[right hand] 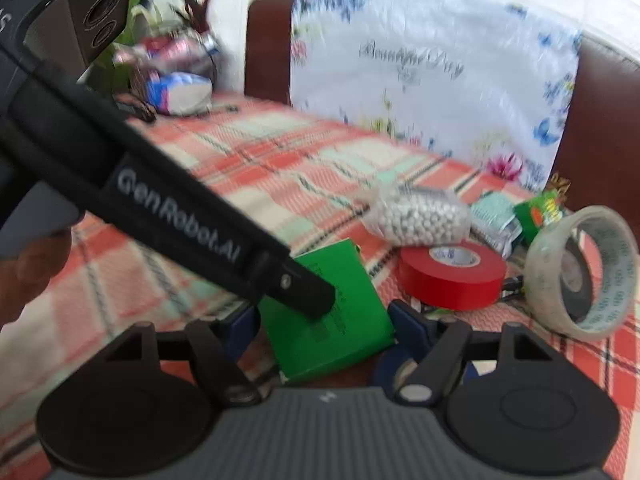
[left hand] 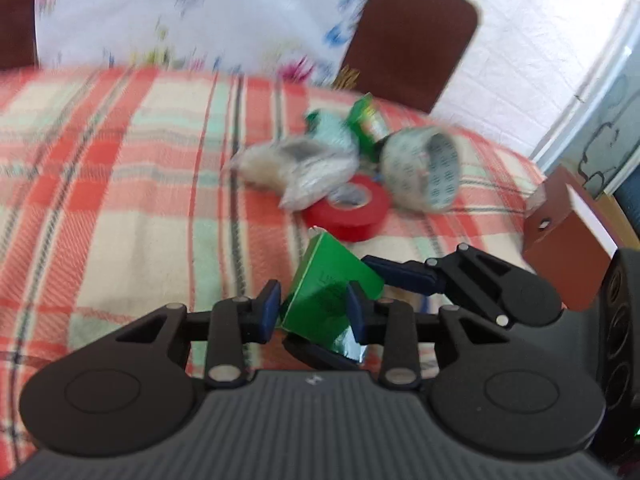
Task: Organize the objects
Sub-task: 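Carry the green packet into the brown box and open the left gripper, then move the left gripper to the blue tape roll and grasp it, then lower the blue tape roll into the brown box and release it, then grasp the bag of cotton swabs with the left gripper, then carry the cotton swab bag into the brown box and release it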
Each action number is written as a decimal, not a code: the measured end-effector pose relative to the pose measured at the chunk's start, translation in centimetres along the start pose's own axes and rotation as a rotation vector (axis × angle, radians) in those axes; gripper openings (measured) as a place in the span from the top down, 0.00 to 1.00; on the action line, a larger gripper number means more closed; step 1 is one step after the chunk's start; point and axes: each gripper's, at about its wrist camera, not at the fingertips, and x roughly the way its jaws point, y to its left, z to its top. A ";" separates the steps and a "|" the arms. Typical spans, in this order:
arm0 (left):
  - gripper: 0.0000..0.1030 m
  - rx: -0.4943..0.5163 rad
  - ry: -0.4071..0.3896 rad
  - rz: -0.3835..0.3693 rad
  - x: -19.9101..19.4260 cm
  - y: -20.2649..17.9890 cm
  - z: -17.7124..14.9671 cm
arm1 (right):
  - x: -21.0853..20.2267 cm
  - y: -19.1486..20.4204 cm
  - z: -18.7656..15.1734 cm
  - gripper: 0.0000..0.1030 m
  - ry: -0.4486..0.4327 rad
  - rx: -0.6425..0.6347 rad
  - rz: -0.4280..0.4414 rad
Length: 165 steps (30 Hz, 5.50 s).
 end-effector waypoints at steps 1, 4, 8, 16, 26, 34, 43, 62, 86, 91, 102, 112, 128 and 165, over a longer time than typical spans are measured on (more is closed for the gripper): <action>0.64 0.026 -0.022 0.004 -0.8 -1.1 0.2 | -1.1 0.3 -0.1 0.30 -0.034 0.000 -0.014; 0.64 0.121 -0.085 -0.019 -2.2 -5.6 1.6 | -4.9 0.3 -0.5 0.30 -0.150 -0.001 -0.106; 0.63 0.257 -0.132 -0.136 -0.9 -14.0 3.9 | -10.3 -2.3 -1.6 0.31 -0.268 -0.023 -0.350; 0.62 0.522 -0.126 -0.405 6.4 -32.4 3.6 | -22.9 -14.8 -8.3 0.30 -0.265 0.183 -0.753; 0.53 0.583 -0.008 -0.297 11.9 -37.8 -0.3 | -26.9 -22.5 -14.8 0.20 -0.186 0.439 -0.811; 0.36 0.578 -0.068 -0.245 8.3 -32.9 0.0 | -28.1 -19.0 -14.3 0.21 -0.289 0.402 -0.796; 0.38 0.381 -0.011 -0.093 5.4 -18.0 -1.5 | -21.9 -10.2 -10.9 0.21 -0.228 0.309 -0.526; 0.77 0.021 0.115 -0.002 8.8 -1.5 1.7 | -5.8 -3.3 -6.0 0.32 0.034 0.140 -0.188; 0.82 0.435 -0.035 -0.242 7.0 -25.8 3.9 | -18.2 -12.9 -7.5 0.42 -0.195 0.180 -0.639; 0.82 0.522 -0.061 -0.302 8.9 -32.0 3.4 | -22.7 -17.9 -9.4 0.42 -0.250 0.292 -0.775; 0.78 0.571 -0.004 -0.237 12.9 -35.6 2.6 | -23.6 -23.7 -13.0 0.41 -0.216 0.509 -0.743; 0.62 0.562 -0.103 -0.181 8.6 -31.7 2.7 | -23.4 -21.0 -11.5 0.40 -0.288 0.468 -0.741; 0.59 0.165 -0.045 0.242 7.0 -3.0 -1.4 | -11.4 -9.4 -7.5 0.45 -0.080 0.320 -0.334; 0.68 -0.184 0.168 -0.281 4.9 -0.9 -4.2 | -8.4 0.7 -6.8 0.58 0.016 0.117 -0.158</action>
